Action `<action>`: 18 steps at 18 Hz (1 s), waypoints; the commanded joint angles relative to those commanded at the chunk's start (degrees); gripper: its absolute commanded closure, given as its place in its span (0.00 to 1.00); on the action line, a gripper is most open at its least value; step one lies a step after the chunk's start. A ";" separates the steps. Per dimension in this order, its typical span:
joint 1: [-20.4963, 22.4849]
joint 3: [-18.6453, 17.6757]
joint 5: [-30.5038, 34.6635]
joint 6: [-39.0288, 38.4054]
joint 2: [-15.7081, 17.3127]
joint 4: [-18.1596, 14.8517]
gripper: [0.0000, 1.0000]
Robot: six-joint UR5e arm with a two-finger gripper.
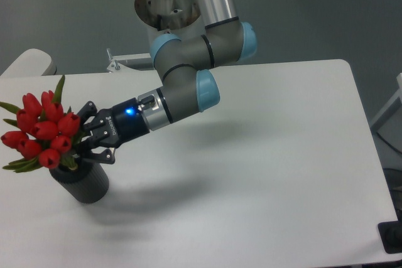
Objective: Insert the flowers into the vase
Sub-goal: 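Push the tulip stems down into the vase, then open the gripper and withdraw it away from the tulips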
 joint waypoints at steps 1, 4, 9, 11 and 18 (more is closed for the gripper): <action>0.00 -0.61 0.00 0.09 0.09 0.00 0.69; -0.09 -2.20 0.00 1.32 -0.09 -0.17 0.61; -0.70 -2.11 0.00 1.32 -0.97 -0.17 0.41; -0.70 -1.59 0.09 1.32 -1.23 -0.17 0.14; -0.53 -1.50 2.28 2.81 -1.23 0.00 0.00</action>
